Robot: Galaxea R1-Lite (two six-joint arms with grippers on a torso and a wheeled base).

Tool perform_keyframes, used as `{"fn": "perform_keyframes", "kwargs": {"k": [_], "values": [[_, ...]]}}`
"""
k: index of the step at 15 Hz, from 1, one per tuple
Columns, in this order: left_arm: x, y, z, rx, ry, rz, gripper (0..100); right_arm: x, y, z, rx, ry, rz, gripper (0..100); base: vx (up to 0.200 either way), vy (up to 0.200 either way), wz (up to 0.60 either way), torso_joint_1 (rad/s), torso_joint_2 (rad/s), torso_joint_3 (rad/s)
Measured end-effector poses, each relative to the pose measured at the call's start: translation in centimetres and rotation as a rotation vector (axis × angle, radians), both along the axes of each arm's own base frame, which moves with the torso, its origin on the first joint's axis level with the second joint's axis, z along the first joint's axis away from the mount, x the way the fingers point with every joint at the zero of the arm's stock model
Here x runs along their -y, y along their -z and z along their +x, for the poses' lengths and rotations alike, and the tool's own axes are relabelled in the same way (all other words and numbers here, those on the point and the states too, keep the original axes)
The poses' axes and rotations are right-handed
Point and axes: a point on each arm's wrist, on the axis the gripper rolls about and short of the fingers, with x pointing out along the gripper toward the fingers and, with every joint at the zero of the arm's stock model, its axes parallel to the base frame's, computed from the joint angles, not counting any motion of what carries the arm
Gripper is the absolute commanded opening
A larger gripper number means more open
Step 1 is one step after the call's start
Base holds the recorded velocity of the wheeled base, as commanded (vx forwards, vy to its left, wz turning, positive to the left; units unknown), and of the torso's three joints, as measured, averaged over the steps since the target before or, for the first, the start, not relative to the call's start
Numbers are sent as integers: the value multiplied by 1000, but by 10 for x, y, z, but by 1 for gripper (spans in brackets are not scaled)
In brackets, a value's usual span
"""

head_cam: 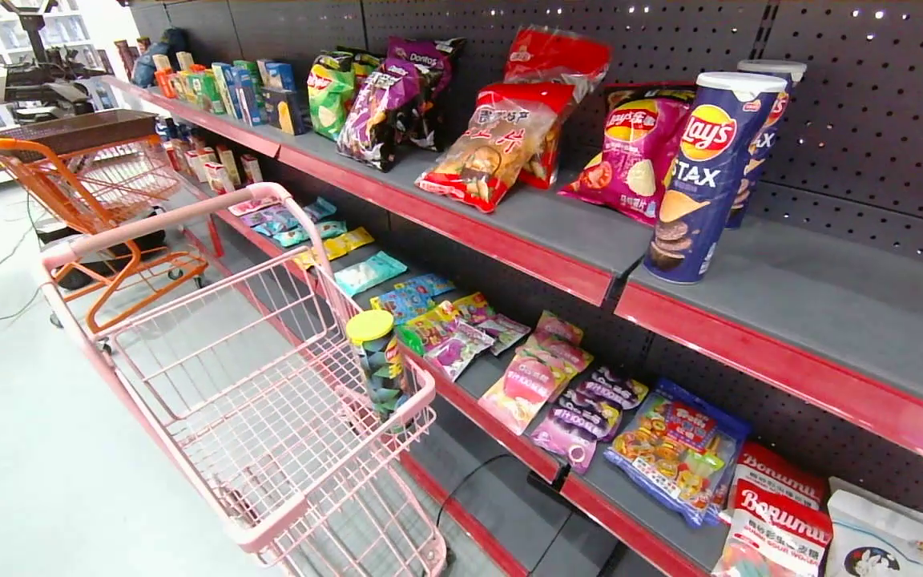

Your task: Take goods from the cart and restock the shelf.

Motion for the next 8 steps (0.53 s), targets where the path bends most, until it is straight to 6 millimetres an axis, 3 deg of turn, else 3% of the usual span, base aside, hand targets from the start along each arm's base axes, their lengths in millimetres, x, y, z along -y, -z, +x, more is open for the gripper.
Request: {"fn": "perform_keyframes", "kwargs": {"k": [8], "values": [[0,0,1,-10,23,28,100,0,0,0,0,0,1,100,0,0,0,-8,26,16]]}}
